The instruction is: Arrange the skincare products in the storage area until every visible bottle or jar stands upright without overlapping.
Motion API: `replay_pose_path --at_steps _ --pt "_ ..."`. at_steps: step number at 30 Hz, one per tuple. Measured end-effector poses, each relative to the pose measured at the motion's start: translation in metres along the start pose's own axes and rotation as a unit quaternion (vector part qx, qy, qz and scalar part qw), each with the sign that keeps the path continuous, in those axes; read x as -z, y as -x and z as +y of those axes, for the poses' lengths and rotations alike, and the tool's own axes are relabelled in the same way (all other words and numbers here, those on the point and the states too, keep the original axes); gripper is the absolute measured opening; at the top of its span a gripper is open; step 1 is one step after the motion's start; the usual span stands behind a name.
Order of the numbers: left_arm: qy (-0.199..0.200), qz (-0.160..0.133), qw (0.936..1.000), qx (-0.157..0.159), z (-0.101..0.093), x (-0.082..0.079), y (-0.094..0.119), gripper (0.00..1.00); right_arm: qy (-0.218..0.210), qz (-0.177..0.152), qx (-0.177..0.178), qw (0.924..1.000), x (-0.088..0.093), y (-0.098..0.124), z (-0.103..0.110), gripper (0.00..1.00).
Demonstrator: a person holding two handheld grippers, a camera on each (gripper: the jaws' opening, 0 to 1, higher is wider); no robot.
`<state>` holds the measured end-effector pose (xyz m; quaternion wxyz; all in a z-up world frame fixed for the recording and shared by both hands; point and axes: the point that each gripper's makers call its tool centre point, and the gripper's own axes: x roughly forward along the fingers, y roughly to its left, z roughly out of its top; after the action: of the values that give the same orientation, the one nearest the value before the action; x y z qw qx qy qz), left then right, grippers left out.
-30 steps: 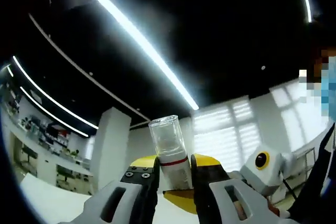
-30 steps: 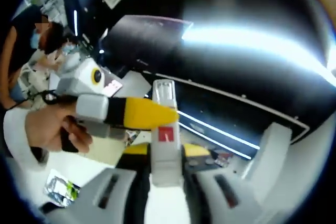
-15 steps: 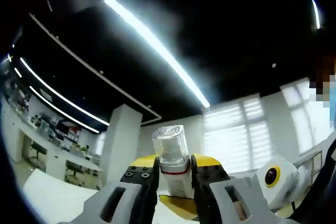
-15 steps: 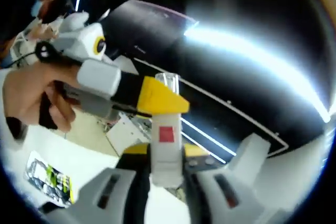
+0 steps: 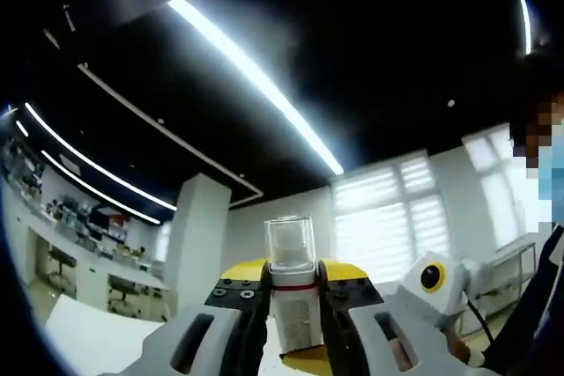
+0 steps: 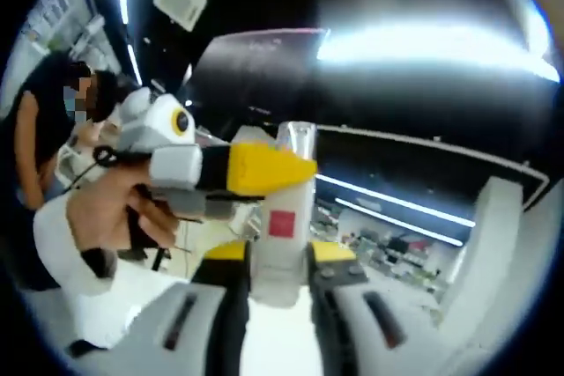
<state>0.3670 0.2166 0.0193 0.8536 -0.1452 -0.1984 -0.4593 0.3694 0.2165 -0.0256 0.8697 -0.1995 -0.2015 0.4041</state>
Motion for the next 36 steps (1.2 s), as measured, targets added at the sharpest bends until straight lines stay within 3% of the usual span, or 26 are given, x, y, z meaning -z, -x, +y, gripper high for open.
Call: replay_pose_path --at_steps 7,17,24,30,32,36 --pt "-0.019 0.036 0.9989 0.023 -0.013 0.015 -0.008 0.21 -0.056 0.006 -0.049 0.9972 -0.007 0.01 -0.006 0.27" --pt "-0.04 0.068 0.9961 0.041 -0.027 0.036 -0.019 0.21 -0.023 0.055 -0.066 0.996 0.006 0.027 -0.011 0.31" --pt "-0.018 0.075 0.9953 0.059 -0.039 0.039 -0.021 0.21 -0.038 0.073 -0.057 0.995 0.008 0.035 -0.011 0.25" --pt "-0.011 0.093 0.9922 0.082 -0.054 0.043 -0.02 0.21 -0.024 0.084 -0.036 0.9956 0.005 0.052 -0.006 0.25" --pt "-0.017 0.113 0.9868 0.115 -0.068 0.052 -0.019 0.21 -0.019 0.062 -0.015 0.9978 0.006 0.068 -0.005 0.25" --pt "-0.04 0.138 0.9817 0.125 -0.087 0.08 -0.02 0.21 -0.045 0.061 0.014 0.997 0.026 0.094 -0.006 0.23"
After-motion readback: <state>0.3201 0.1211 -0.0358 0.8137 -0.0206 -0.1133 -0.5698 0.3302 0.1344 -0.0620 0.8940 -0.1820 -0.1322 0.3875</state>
